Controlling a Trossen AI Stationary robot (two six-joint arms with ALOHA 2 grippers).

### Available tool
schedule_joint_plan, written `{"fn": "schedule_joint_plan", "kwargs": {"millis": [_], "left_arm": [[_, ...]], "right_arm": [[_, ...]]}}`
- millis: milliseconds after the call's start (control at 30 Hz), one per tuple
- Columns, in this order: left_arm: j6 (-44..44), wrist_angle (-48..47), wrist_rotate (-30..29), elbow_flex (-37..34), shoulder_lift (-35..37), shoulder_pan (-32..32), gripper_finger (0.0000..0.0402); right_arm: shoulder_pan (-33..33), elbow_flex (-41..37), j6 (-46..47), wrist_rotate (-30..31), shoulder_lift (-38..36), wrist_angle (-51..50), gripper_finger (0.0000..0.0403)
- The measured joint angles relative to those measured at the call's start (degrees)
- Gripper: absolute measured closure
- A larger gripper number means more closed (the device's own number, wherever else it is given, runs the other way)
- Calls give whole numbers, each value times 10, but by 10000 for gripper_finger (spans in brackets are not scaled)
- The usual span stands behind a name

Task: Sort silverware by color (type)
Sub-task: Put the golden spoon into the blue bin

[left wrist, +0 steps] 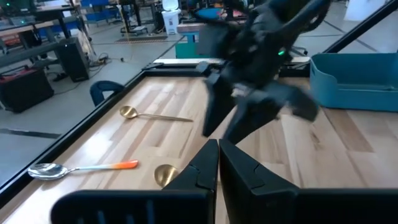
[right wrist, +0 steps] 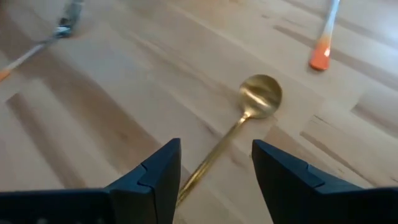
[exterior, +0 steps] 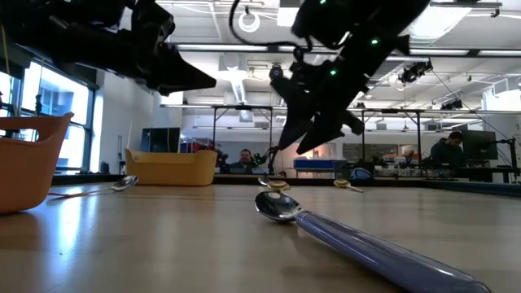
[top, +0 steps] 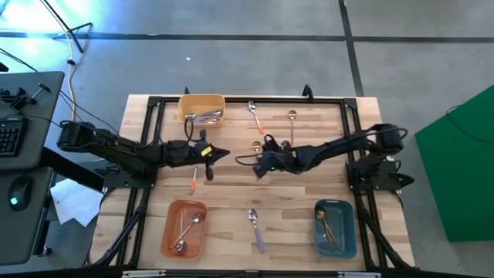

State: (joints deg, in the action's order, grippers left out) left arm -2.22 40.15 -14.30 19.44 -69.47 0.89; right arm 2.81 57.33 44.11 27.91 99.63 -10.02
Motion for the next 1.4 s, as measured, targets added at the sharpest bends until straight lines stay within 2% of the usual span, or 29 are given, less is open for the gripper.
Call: {"fn": "schedule_joint_plan", "kwargs": {"millis": [167, 400, 633, 867, 1100, 1233, 1400], "left_arm": [[-12, -5, -21, 0, 0, 19, 398], [-14, -25, -36, 0, 0, 26, 398], [-15, -27, -50, 0, 0, 26, 398], [-15, -26, -54, 0, 0, 26, 398], [-15, -25, -57, 0, 0, 26, 398], [-15, -25, -58, 0, 0, 28, 398], [-20, -25, -71, 0, 0, 40, 398]], "right_arm": [[-28, 64, 49, -3, 75, -74, 219], [-50, 120, 47, -23, 148, -81, 237], [-65, 134, 44, -35, 174, -89, 305], [-77, 134, -1, -59, 170, -104, 389], [-73, 142, -51, -86, 132, -122, 399], [-56, 144, -58, -84, 60, -171, 400], [-8, 146, -28, -80, -54, -300, 401]]}}
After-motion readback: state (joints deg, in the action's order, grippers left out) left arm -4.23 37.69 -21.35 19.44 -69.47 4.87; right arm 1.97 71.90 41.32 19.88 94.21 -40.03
